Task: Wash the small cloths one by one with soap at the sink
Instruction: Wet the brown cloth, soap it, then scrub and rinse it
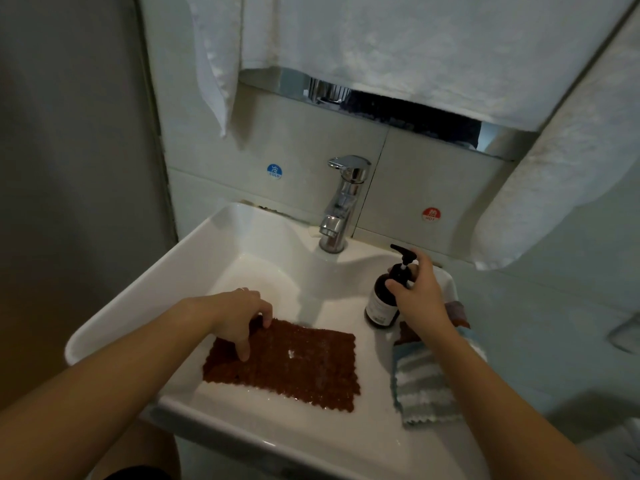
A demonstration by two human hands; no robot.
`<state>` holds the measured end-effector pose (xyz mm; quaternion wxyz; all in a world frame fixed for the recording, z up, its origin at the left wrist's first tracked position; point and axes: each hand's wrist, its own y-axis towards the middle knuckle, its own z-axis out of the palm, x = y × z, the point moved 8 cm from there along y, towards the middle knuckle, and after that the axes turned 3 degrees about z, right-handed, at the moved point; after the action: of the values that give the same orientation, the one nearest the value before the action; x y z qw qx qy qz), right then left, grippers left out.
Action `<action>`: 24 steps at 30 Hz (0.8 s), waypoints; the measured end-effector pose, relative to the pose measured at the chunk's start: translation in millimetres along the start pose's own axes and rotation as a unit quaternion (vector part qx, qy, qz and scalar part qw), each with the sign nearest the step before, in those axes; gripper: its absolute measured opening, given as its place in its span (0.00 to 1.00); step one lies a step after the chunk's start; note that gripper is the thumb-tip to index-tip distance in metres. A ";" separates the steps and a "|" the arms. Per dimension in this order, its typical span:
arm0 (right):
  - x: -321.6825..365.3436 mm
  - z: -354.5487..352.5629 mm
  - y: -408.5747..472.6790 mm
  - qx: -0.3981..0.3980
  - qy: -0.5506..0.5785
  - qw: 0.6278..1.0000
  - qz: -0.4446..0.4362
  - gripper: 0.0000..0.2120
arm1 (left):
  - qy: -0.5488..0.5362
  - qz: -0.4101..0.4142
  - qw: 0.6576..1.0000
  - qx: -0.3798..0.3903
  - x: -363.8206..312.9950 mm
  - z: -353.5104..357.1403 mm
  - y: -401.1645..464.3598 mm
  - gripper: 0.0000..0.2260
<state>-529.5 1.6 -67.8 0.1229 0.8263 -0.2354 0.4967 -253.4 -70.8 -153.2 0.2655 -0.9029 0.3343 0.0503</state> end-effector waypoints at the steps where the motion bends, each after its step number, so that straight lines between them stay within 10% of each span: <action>1: -0.5 0.2 -0.6 0.002 -0.003 1.000 0.001 0.31 | 0.000 0.000 1.000 -0.001 -0.3 -0.2 0.1 0.30; 9: -10.2 -13.9 -34.7 -0.130 0.045 0.989 0.047 0.19 | -0.029 -0.008 1.000 -0.007 1.7 -2.9 -1.7 0.30; 15: -18.1 70.7 -62.9 0.180 -0.255 0.950 0.006 0.21 | 0.058 -0.051 0.996 -0.034 7.4 -6.9 -5.2 0.36; 20: -40.7 100.6 -72.3 0.215 -0.524 0.823 -0.049 0.37 | 0.091 -0.073 0.993 0.032 7.7 3.4 -12.5 0.45; 24: -47.6 106.7 -72.1 0.234 -0.495 0.836 -0.039 0.26 | 0.081 -0.055 0.994 0.051 -2.0 10.4 -13.6 0.41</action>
<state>-430.1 29.7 -158.2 -0.1877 0.9745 -0.1094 0.0561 -245.5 -55.6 -155.5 0.2861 -0.9061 0.3067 -0.0546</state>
